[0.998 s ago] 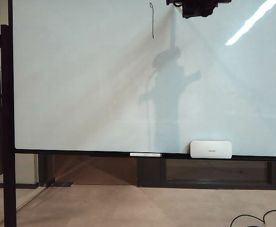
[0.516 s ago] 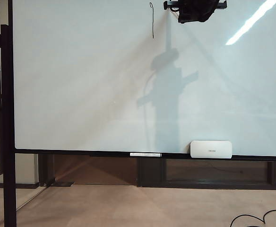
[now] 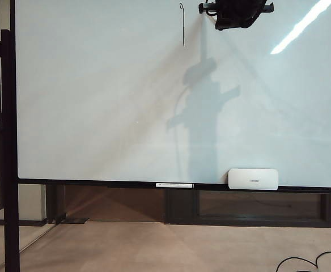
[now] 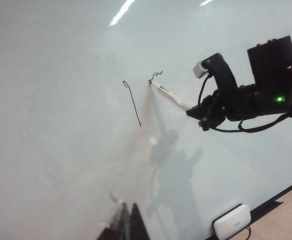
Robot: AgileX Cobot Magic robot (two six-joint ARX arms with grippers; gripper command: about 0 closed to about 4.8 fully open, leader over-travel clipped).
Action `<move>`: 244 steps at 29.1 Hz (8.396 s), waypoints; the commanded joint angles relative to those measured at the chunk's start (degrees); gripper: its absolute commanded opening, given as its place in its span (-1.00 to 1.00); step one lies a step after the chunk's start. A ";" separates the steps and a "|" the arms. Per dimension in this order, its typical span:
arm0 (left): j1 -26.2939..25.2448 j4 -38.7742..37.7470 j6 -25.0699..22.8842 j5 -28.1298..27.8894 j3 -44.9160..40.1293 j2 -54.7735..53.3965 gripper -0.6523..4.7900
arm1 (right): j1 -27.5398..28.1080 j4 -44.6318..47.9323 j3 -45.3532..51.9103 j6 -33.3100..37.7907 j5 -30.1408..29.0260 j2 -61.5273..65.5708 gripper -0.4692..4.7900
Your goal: Reach to the right to find the marker pen, pick it up, and write the number 16 on the whiteboard.
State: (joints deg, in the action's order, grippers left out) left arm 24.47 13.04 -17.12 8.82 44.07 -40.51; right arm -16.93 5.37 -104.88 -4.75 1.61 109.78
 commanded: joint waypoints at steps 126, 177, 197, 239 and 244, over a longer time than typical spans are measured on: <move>0.00 -5.38 -0.46 -4.81 0.33 6.49 -0.78 | 0.17 -3.65 -0.46 4.74 -2.86 2.54 -0.83; 0.02 -5.81 -0.44 -5.16 0.33 6.95 -0.78 | 0.22 -4.81 -0.66 4.81 7.56 3.21 -0.83; 0.02 -6.97 -0.46 -5.27 0.33 6.97 -0.78 | 0.22 -9.18 -0.74 5.01 10.05 3.21 -0.83; 0.00 -72.59 8.98 -43.19 25.90 37.79 -0.78 | -0.61 -55.49 23.23 -8.00 7.08 -72.83 -0.83; -1.31 -80.15 10.49 -43.78 27.74 40.24 -0.78 | -0.63 -58.31 31.39 -9.25 7.45 -83.27 -0.83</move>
State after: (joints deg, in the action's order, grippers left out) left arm 24.25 -63.68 -7.38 -34.83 70.87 0.16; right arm -17.47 -52.71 -74.52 -13.41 8.93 28.23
